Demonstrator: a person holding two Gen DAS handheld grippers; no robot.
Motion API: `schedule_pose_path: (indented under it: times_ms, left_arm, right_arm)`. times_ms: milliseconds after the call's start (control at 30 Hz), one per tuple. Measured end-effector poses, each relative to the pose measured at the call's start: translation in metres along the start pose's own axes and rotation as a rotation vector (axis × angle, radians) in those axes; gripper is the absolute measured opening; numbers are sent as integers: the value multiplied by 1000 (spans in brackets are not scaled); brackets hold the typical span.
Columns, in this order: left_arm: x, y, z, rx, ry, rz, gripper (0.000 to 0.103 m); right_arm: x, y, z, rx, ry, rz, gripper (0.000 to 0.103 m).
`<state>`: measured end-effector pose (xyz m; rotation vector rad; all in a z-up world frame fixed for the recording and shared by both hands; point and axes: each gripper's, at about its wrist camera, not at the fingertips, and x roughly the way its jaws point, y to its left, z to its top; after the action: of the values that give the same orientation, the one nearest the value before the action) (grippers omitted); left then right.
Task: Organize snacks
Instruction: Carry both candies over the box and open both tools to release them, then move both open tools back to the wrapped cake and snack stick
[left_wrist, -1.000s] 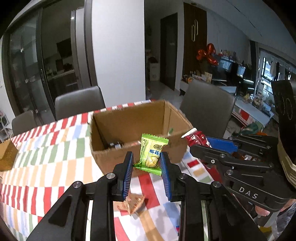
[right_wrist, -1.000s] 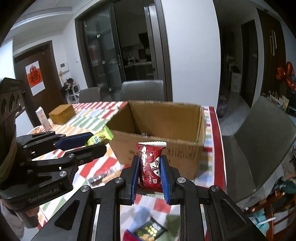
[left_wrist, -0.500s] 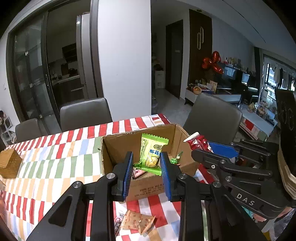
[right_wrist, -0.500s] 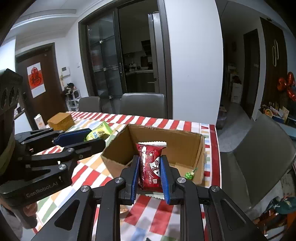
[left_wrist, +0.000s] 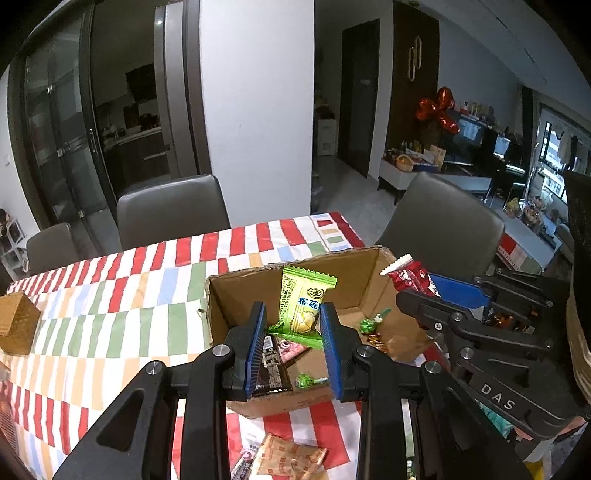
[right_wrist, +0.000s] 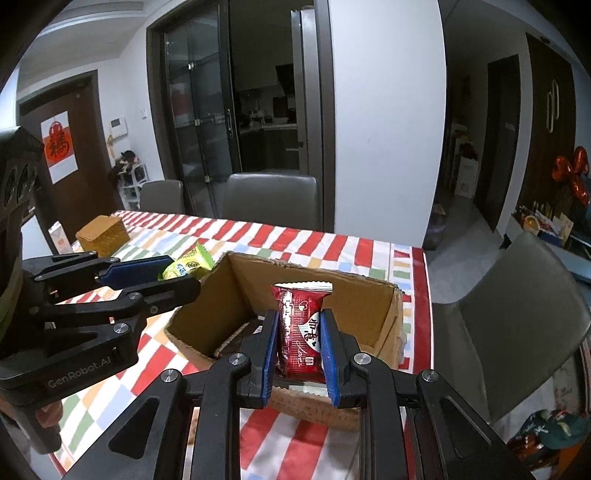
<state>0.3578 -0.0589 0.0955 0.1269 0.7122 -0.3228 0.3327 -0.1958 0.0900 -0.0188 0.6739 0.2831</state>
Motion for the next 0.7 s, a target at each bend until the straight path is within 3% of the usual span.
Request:
schedule_pose_path:
  times_ms: [200,267,333,400,700]
  left_arm:
    - [15,2,7,12,22,19,31]
    - [16,3,7,12,23,44,41]
    - [14,7,6,-4,21,44,50]
    - [12,10,4,-6,20,51,50]
    - [-18,19,-12,-7,-9,76,57]
  right_arm:
    - [14,-6,3,9,27,-12,23]
    - [17,-6,4,6,27,-27,24]
    - [17,-6,3,8,27,-45,40]
    - [15,-6,2,13,21,-59,45]
    - [-5,14,-3,-28,-13,-34,45]
